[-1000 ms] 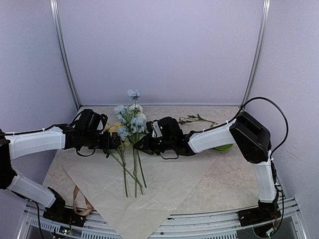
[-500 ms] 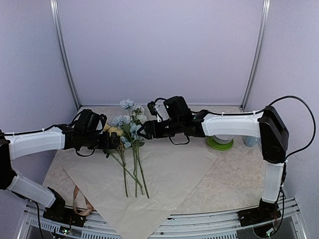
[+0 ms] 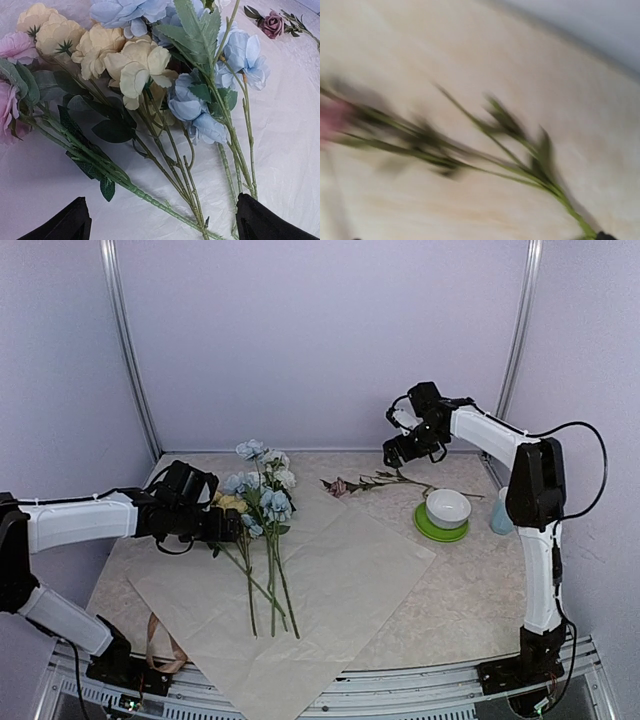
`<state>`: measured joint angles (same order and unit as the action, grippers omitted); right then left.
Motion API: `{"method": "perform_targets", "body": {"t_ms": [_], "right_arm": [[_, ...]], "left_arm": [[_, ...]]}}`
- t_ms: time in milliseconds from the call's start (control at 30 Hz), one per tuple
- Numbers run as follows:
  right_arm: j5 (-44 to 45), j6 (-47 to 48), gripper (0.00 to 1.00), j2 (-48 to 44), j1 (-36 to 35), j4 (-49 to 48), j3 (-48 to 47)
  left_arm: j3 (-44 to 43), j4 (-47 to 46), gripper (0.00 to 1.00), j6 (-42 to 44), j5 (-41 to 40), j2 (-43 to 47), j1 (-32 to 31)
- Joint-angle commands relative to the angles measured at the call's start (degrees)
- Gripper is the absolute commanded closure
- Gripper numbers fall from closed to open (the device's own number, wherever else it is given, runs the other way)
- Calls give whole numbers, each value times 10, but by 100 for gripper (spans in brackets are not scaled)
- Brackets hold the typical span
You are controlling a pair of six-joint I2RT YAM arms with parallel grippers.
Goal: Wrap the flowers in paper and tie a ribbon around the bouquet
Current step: Pick up the fake flower from the corner of the board.
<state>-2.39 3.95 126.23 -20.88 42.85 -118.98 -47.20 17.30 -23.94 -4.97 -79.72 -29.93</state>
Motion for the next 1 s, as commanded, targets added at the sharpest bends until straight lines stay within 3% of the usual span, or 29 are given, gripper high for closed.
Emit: {"method": "perform_targets", "body": {"t_ms": [0, 67, 533, 767, 833, 900, 967], "right_arm": [[-17, 73, 0, 100, 54, 111, -86], [-25, 82, 0, 140, 66, 122, -125], [-34, 125, 3, 251, 94, 57, -151], [-118, 144, 7, 302, 81, 37, -188], [-120, 152, 10, 315, 68, 32, -190], [-99, 170, 26, 327, 52, 36, -196], [-91, 181, 35, 327, 41, 37, -194]], "left_arm": [[-22, 11, 1, -2, -5, -16, -2], [-27, 13, 1, -3, -6, -27, -3], [-75, 21, 1, 14, -4, -107, -17], [-86, 20, 1, 21, 2, -128, -18], [-88, 20, 1, 21, 4, -131, -18], [-90, 20, 1, 21, 5, -134, -20], [-90, 20, 1, 21, 6, -135, -20]]}}
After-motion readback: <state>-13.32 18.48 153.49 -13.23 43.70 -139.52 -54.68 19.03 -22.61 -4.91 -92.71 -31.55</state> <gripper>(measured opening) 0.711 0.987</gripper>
